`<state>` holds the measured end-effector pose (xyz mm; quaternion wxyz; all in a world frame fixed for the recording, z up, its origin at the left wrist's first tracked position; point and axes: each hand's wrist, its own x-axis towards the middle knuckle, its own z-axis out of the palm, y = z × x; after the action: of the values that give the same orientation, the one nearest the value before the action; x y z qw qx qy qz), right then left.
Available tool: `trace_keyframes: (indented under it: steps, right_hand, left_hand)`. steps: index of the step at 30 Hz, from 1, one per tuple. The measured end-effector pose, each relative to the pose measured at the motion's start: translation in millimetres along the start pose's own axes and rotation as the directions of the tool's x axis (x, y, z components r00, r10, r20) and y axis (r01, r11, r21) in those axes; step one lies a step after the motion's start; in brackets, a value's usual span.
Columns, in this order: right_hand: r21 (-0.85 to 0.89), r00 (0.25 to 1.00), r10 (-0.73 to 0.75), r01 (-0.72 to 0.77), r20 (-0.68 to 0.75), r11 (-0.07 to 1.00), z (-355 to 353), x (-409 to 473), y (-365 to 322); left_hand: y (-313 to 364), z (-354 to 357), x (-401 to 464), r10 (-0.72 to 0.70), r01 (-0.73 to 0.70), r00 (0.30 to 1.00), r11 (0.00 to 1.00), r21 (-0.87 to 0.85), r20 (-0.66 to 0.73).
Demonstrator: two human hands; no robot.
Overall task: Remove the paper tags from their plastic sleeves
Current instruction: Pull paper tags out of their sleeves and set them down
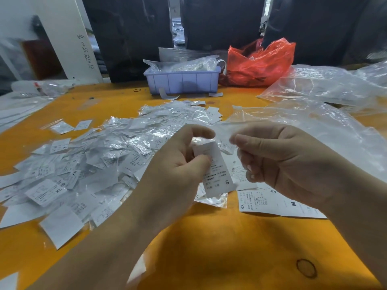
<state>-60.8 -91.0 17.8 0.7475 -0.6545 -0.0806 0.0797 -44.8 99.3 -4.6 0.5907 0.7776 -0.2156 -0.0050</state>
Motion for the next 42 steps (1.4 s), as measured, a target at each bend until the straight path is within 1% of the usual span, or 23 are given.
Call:
trace_keyframes:
  steps: [2,3,4,6,8,11,12,14,16,17,20,22,24,26,29,32,35,39,42]
  right_hand:
    - [-0.045,1.000,-0.003,0.004,0.017,0.999,1.6,-0.2,2.2]
    - [-0.068,1.000,-0.005,0.006,0.023,0.998,2.7,-0.5,3.3]
    - [-0.096,1.000,-0.009,0.012,0.028,0.995,3.8,-0.8,4.1]
    - [-0.163,0.999,-0.020,0.026,0.039,0.986,5.5,-1.0,5.5]
    - [-0.210,0.999,-0.014,0.021,0.037,0.977,6.4,-0.7,6.3]
    - [-0.224,0.999,0.001,0.007,0.032,0.975,6.9,0.3,7.7]
    - [-0.221,0.999,0.003,0.005,0.037,0.975,7.4,0.3,8.1]
    - [-0.206,0.999,0.004,0.006,0.048,0.979,8.7,-0.3,8.3]
    - [-0.171,0.999,-0.003,0.009,0.036,0.985,8.4,-0.5,7.0]
    - [-0.155,1.000,-0.012,0.015,0.023,0.988,6.9,-0.2,6.0]
    - [-0.179,0.999,-0.036,0.037,0.007,0.983,0.8,-0.2,2.1]
    - [-0.264,0.998,-0.026,0.041,0.062,0.964,-0.6,-1.1,-0.2]
    - [-0.366,0.991,0.005,0.043,0.130,0.929,-0.9,-1.9,-0.9]
    - [-0.433,0.983,0.044,0.037,0.177,0.900,-1.3,-2.5,-0.8]
    - [-0.458,0.967,0.109,0.007,0.228,0.889,-1.4,-3.0,-2.8]
    - [-0.474,0.957,0.130,0.009,0.260,0.880,-1.0,-2.9,-2.8]
    - [-0.425,0.968,0.097,0.010,0.231,0.905,-0.6,-2.3,-1.4]
    - [-0.299,0.996,0.007,0.021,0.093,0.954,-2.7,-1.4,-2.8]
    - [-0.173,1.000,-0.023,0.022,-0.006,0.985,-1.9,-0.9,-2.2]
  left_hand:
    - [2.2,1.7,-2.7,0.071,-0.068,0.997,0.985,0.160,-0.018]
    - [3.7,2.2,-3.4,0.093,-0.087,0.995,0.976,0.199,-0.023]
    - [4.6,2.7,-3.5,0.098,-0.091,0.995,0.975,0.203,-0.028]
    - [4.8,1.9,-2.4,0.084,-0.080,0.996,0.984,0.159,-0.017]
    - [5.8,-1.0,-0.5,0.055,-0.057,0.998,0.996,0.066,0.032]
    - [6.4,-3.0,0.4,0.062,-0.064,0.995,0.998,0.016,0.081]
    - [6.7,-2.2,0.3,0.071,-0.072,0.995,0.997,0.016,0.072]
    - [6.8,-1.1,0.3,0.073,-0.073,0.997,0.997,0.016,0.013]
    - [7.3,-3.8,0.9,0.054,-0.055,0.997,0.998,-0.017,-0.052]
    - [8.1,-6.2,1.5,0.046,-0.048,0.997,0.998,-0.029,-0.064]
    - [9.4,-10.3,2.9,0.038,-0.038,0.999,0.999,0.011,-0.023]
    - [9.0,-9.5,2.3,0.040,-0.040,0.999,0.998,0.040,0.005]
    - [8.4,-7.9,1.3,0.047,-0.049,0.998,0.998,0.051,0.036]
    - [7.9,-6.6,0.2,0.049,-0.054,0.996,0.996,0.065,0.073]
    - [8.4,-6.7,0.6,0.033,-0.037,0.994,0.999,0.030,0.108]
    - [7.1,-8.1,2.2,0.015,-0.010,0.995,0.999,-0.046,0.097]
    - [3.7,-9.0,5.2,-0.011,0.020,0.998,0.988,-0.151,0.056]
    - [-0.6,-9.6,7.6,-0.064,0.049,0.997,0.950,-0.307,-0.040]
    - [0.6,-10.2,8.2,-0.095,0.049,0.991,0.913,-0.404,-0.096]
